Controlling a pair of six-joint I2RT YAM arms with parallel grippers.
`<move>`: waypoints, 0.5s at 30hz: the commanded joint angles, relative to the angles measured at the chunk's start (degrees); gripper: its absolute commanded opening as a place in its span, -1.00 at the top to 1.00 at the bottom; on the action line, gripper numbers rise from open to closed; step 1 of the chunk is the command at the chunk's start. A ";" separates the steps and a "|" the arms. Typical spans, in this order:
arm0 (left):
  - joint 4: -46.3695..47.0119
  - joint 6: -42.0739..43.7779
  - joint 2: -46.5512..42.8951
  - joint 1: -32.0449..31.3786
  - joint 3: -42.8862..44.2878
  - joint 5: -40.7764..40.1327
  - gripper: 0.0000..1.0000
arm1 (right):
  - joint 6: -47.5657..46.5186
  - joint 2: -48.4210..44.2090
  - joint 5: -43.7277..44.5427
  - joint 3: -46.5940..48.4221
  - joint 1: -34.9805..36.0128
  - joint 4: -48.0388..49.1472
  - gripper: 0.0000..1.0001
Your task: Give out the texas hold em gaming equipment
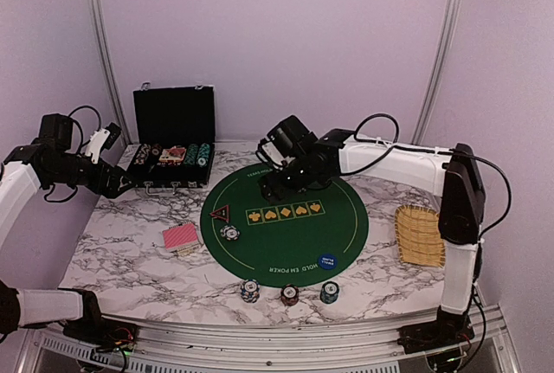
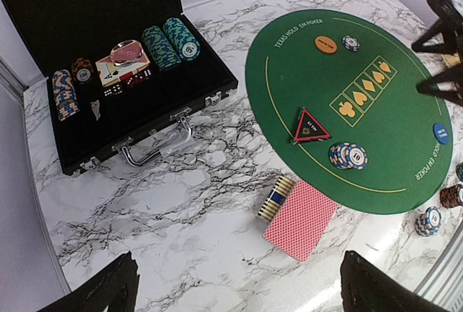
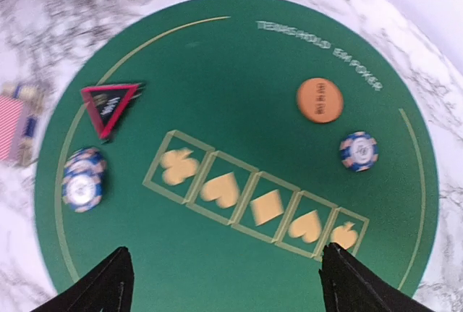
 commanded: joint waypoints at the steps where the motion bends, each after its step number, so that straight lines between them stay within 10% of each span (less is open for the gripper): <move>1: -1.30 0.71 -0.96 0.18 1.78 1.35 -0.98 | 1.38 -6.29 -3.41 -7.75 8.25 1.61 -0.82; 15: -1.53 0.71 -1.87 0.27 1.58 0.92 -0.98 | 3.16 -2.17 -12.35 -12.62 23.47 -0.74 -0.91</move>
